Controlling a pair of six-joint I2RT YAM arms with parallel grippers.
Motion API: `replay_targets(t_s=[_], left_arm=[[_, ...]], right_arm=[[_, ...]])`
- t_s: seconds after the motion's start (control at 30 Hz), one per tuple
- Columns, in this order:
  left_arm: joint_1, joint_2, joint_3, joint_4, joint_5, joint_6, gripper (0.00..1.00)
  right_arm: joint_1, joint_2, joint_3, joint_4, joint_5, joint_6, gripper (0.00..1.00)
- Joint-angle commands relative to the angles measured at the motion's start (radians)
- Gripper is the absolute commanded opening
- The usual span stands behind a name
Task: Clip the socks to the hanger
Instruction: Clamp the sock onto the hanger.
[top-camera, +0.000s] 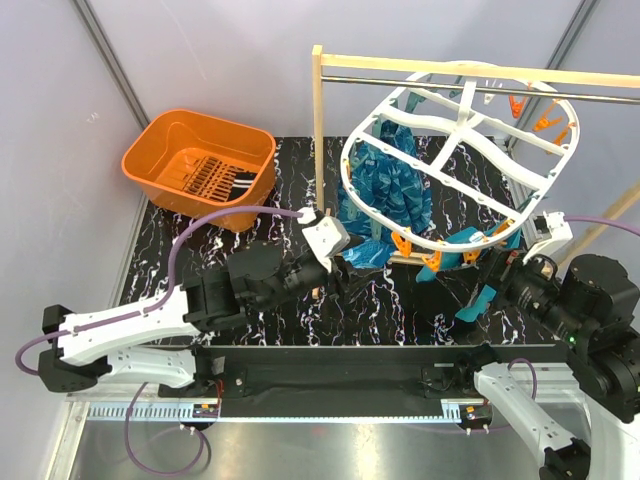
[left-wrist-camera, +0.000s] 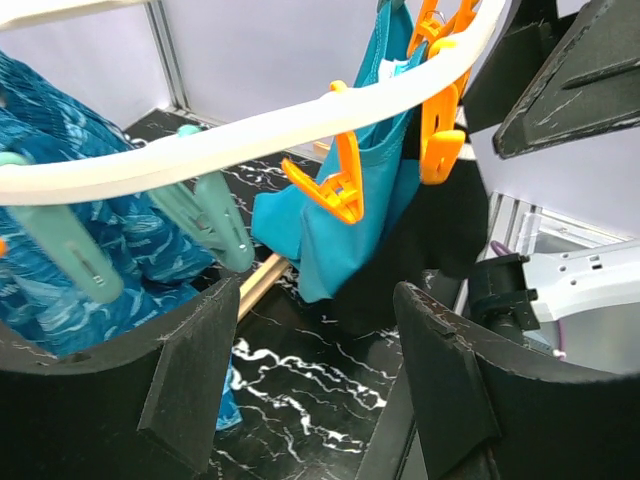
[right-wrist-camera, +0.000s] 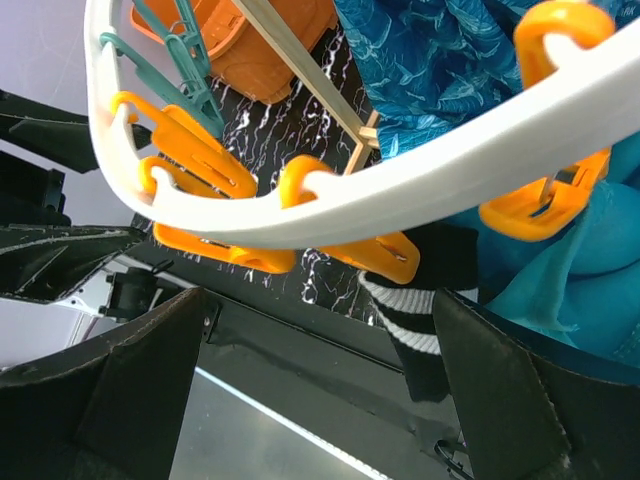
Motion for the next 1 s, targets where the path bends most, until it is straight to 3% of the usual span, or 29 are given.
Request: replay_targets(t_s=[0.0,0.37,0.57,0.77,0.97], left_arm=[[0.004,0.010,0.038,0.090,0.010,-0.044,0.68],[0.022,0.044,0.027,0.140,0.046,-0.115,0.70],[0.025,0.060,-0.005,0.198,0.056,-0.129,0.66],[0.025,0.058,-0.134,0.411,0.080,-0.095,0.52],[0.025,0.096,-0.139,0.471,0.083,-0.069,0.40]], right_arm=[[0.004,0.017,-0.034,0.028,-0.023,-0.001,1.00],[0.002,-0.146,-0.169,-0.067,-0.106,-0.038,1.00],[0.002,-0.224,-0.169,-0.009,-0.226,-0.001,1.00],[0.002,-0.200,-0.088,0.176,-0.374,0.093,0.81],[0.002,-0.160,-0.035,0.291,-0.356,0.105,0.58]])
